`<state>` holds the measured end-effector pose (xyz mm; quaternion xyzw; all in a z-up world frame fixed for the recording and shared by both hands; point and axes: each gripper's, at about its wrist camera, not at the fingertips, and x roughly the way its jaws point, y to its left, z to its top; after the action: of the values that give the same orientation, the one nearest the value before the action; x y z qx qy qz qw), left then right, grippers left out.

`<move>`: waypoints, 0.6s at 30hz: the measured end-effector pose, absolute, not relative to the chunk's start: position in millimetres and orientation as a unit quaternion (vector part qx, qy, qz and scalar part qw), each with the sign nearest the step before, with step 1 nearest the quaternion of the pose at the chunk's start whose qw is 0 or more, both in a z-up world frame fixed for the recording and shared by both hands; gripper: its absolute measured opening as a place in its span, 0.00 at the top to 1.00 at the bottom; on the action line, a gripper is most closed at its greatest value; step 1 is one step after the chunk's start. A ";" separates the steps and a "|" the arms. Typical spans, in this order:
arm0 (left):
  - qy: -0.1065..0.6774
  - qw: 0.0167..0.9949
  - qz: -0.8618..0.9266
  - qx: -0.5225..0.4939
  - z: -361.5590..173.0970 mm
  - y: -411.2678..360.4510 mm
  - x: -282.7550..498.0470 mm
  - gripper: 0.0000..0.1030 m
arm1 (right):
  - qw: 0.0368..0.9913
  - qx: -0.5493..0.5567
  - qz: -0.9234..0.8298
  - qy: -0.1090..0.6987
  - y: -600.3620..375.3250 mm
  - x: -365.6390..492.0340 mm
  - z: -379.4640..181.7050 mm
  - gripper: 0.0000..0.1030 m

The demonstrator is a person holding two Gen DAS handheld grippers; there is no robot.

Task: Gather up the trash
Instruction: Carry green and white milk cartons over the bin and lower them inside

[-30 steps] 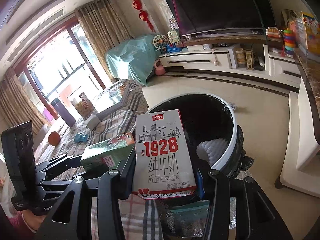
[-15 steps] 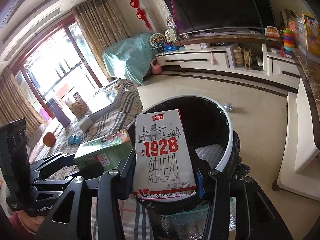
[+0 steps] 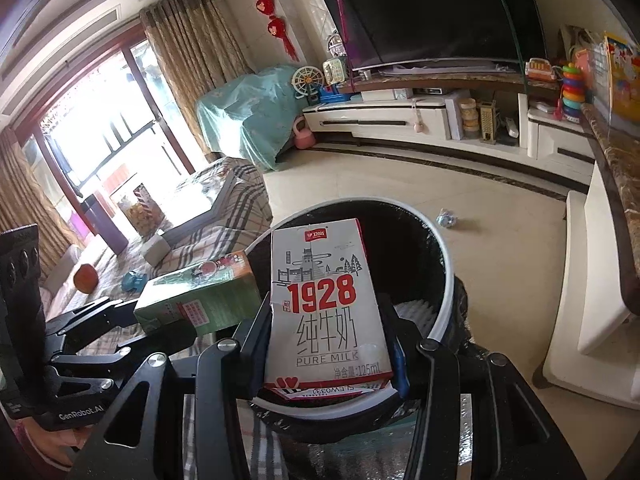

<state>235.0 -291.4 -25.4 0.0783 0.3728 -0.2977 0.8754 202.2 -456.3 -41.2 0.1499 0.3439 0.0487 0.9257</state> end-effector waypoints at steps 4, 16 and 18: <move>0.373 0.875 -0.298 0.080 -26.2 -292.0 237.1 0.47 | 0.925 0.152 0.048 0.345 -458.1 203.5 -41.6 0.54; 0.374 0.874 -0.299 0.083 -26.9 -296.4 240.6 0.47 | 0.925 0.153 0.044 0.346 -462.8 208.9 -41.6 0.54; 0.375 0.874 -0.298 0.084 -27.0 -296.9 241.2 0.47 | 0.925 0.153 0.042 0.346 -463.8 210.4 -41.8 0.54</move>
<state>241.2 -296.9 -27.0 0.0835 0.3749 -0.2984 0.8738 210.4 -463.8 -41.8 0.1530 0.3465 0.0421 0.9245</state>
